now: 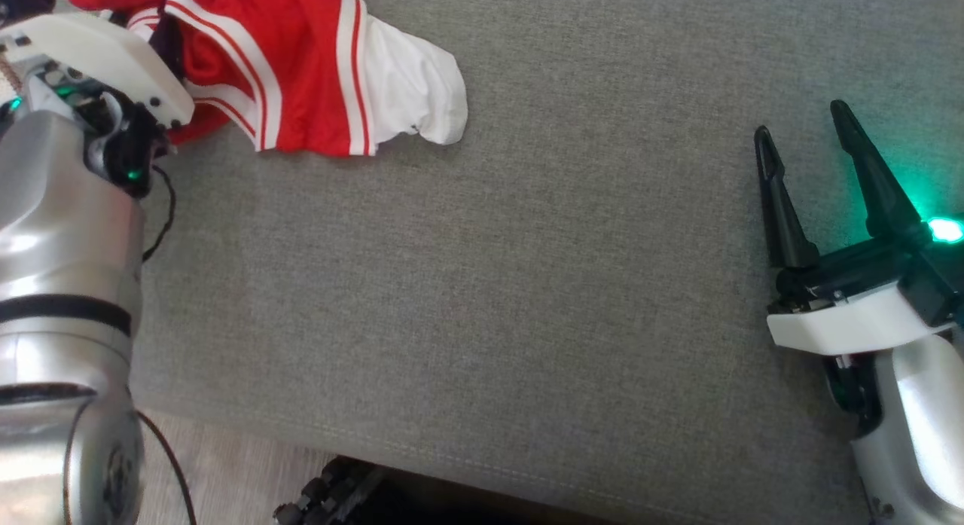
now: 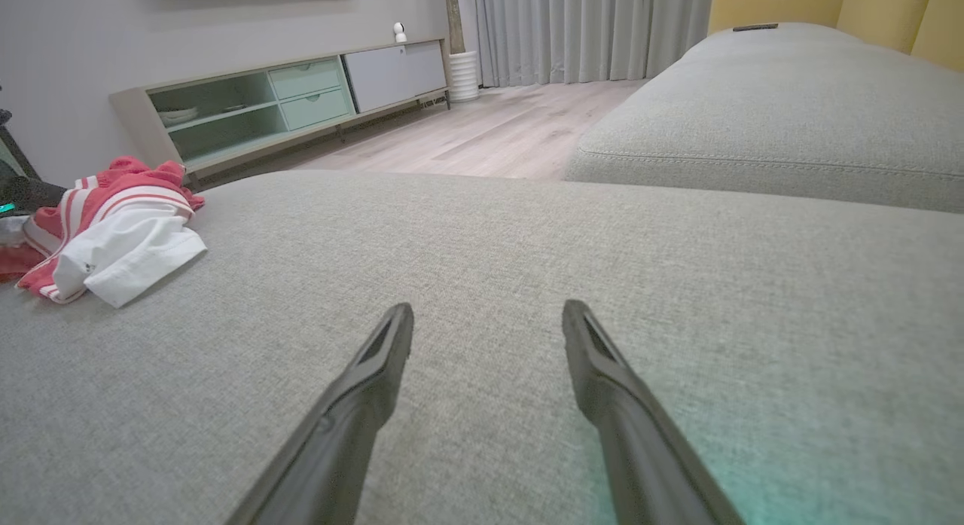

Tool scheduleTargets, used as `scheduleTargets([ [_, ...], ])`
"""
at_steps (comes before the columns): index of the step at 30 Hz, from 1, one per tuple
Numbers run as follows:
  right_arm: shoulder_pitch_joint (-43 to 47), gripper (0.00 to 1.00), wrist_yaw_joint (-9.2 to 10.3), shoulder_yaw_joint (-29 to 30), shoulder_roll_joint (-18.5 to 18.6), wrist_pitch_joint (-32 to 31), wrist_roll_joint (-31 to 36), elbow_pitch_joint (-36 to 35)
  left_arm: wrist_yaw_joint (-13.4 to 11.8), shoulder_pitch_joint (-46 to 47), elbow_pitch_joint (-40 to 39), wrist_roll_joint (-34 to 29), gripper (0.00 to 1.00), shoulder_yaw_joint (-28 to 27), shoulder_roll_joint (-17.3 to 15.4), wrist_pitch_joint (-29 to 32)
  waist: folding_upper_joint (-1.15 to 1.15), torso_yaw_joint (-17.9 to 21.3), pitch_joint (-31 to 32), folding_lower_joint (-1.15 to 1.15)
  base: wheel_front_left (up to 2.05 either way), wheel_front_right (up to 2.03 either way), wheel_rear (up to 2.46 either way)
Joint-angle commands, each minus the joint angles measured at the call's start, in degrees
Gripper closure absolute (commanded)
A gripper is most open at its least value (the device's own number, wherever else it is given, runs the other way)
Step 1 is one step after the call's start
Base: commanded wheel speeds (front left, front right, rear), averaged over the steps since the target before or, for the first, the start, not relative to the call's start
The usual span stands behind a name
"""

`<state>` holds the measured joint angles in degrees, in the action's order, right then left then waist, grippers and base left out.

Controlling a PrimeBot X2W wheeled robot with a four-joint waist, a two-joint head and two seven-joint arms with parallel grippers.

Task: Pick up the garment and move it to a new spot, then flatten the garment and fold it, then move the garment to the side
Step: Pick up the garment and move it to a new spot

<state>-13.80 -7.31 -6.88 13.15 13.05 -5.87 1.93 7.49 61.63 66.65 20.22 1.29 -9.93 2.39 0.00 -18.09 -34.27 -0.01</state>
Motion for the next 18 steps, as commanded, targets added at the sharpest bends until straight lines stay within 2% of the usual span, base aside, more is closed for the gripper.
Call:
scheduleTargets([
  [1,0.59,0.00,-0.18,0.34,0.72,-1.09,0.51,3.42,-0.01,0.63,-0.27,0.09,0.00,0.01,-2.92,-0.02,0.00,0.23,-0.18,0.01,0.00,0.00,0.00],
  [3,0.73,0.00,-0.18,0.44,0.60,-1.10,0.51,3.34,-0.01,0.72,0.05,0.08,1.00,1.10,-3.59,-2.37,0.00,0.33,-0.10,0.01,0.00,0.00,0.00],
  [7,0.70,0.00,-0.18,0.35,-0.19,-0.65,0.28,3.91,-0.01,1.21,-0.42,-0.20,1.00,3.82,-4.76,-8.08,0.00,0.66,1.72,0.01,0.00,0.00,0.00],
  [10,0.60,0.00,-0.18,-0.44,-1.76,0.33,-0.40,5.45,-0.01,1.65,-2.38,0.21,1.00,6.89,-6.37,-13.77,0.00,1.67,5.63,0.01,0.00,0.00,0.00],
  [18,1.58,0.00,-0.18,-1.85,-6.24,1.83,-2.51,8.85,0.00,0.19,-11.05,0.88,1.00,16.93,-10.24,-16.94,0.00,6.28,16.88,0.01,0.00,0.00,0.00],
])
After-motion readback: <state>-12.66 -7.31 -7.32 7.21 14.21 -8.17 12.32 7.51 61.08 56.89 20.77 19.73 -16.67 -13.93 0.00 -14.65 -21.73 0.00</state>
